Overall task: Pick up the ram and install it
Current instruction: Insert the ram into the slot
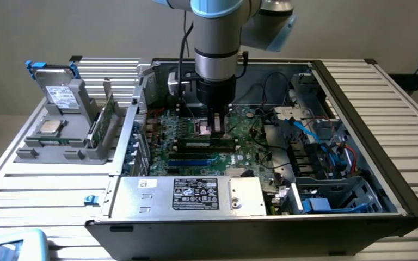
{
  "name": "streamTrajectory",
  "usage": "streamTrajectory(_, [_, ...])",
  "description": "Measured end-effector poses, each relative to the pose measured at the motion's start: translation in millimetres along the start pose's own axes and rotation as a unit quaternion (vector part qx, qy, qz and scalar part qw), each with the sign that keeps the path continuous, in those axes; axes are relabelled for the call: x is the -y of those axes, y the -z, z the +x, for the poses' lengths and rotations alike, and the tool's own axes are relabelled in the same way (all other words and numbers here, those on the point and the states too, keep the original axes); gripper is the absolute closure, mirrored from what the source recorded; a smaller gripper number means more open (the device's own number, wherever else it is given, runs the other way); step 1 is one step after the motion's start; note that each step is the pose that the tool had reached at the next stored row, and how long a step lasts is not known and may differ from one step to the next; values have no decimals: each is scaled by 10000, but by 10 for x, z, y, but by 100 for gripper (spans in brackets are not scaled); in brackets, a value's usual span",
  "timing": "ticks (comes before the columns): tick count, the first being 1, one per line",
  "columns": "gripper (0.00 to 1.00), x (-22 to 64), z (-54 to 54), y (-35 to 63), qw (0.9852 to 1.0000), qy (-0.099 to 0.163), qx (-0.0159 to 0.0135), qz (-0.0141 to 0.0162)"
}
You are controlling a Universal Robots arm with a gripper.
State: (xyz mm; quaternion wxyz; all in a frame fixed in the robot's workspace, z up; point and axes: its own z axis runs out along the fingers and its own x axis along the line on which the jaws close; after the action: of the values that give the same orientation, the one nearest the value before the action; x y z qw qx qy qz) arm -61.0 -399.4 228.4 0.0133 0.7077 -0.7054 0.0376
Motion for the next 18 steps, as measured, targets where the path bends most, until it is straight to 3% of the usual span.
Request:
streamTrajectory(6, [87,-2,3,61,10000,41,1,58])
streamTrajectory(12, [87,-37,4,74,9997,86,2,208])
streamTrajectory(18, [87,-78,4,74,9995,91,1,310])
